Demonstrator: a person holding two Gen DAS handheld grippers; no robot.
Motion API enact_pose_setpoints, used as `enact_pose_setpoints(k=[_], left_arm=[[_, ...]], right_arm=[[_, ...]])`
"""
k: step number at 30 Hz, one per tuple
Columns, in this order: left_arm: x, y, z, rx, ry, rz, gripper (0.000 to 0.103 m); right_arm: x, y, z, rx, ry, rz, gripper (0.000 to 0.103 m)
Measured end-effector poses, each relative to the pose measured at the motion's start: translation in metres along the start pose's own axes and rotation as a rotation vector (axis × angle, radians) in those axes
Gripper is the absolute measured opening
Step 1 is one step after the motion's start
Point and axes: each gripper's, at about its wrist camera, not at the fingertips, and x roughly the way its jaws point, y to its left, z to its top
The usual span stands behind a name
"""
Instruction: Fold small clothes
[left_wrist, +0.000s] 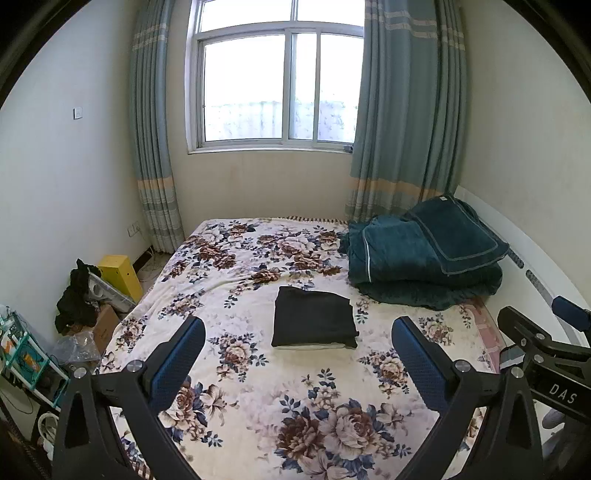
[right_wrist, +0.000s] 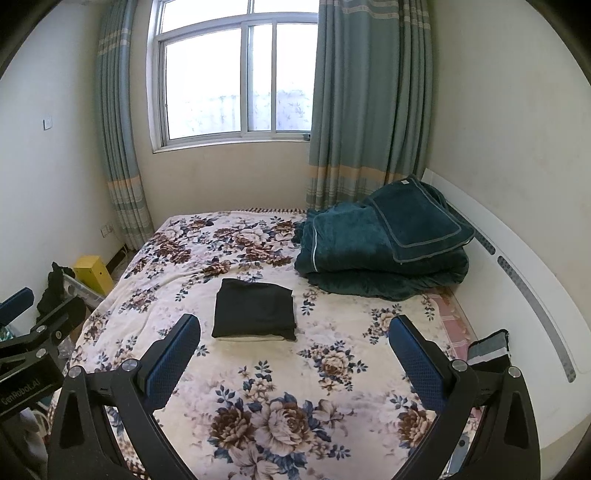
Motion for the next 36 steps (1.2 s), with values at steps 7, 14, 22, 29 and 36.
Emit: enact_pose_setpoints(k=[7, 14, 22, 29, 36], left_arm=[[-0.001, -0.001, 0.000, 0.002, -0.003, 0.016, 0.103], [-0.002, -0.002, 0.000, 0.000, 0.000, 0.029, 0.103], [-0.002, -0.002, 0.001, -0.003, -0.002, 0.033, 0.103], [-0.004, -0.001, 0.001, -0.005, 0.001, 0.033, 0.103], [-0.005, -0.001, 0.001, -0.003, -0.003, 0.037, 0.103]], right_arm=[[0.001, 0.002, 0.004, -0.006, 0.002, 0.000, 0.103], [0.003, 0.005, 0.009, -0.009, 0.005, 0.011, 0.103], [0.003, 0.006, 0.009, -0.004, 0.002, 0.012, 0.103], [0.005, 0.006, 0.010, -0.002, 0.002, 0.013, 0.103], [0.005, 0.007, 0.011, 0.000, 0.003, 0.016, 0.103]])
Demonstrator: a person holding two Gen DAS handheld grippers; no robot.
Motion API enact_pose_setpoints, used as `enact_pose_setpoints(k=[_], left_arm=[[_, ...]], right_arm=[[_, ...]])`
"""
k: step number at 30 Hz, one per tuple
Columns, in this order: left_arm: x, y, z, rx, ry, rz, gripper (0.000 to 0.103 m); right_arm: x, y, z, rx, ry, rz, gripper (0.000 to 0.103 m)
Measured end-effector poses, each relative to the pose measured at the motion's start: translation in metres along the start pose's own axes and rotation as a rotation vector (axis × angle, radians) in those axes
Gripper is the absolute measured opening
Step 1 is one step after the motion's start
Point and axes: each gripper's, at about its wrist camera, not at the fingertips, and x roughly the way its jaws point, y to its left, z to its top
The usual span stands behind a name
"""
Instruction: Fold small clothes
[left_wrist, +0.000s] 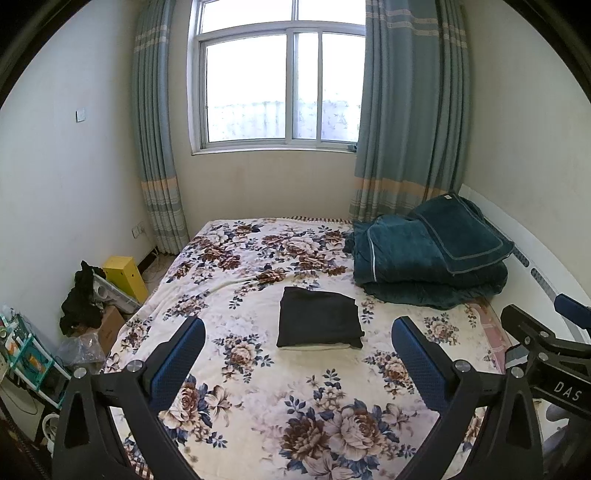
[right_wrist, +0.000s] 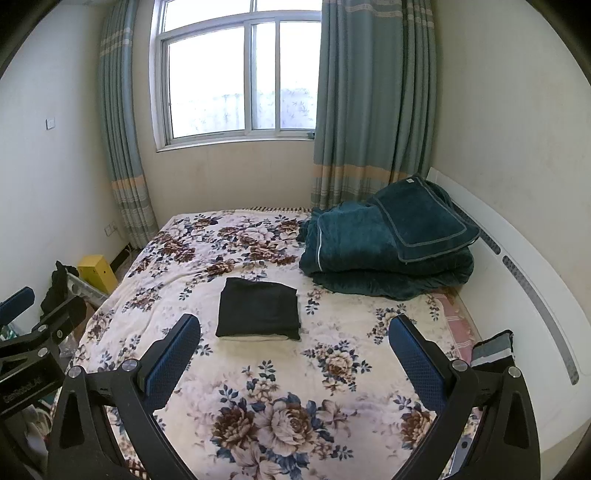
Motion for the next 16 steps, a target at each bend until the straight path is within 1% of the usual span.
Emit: enact_pose_setpoints(k=[16], left_arm=[[-0.0002, 0.0017, -0.0001, 0.005, 0.000, 0.003, 0.103]], right_arm=[[-0.0007, 0.0006, -0.0053, 0.005, 0.000, 0.000, 0.103]])
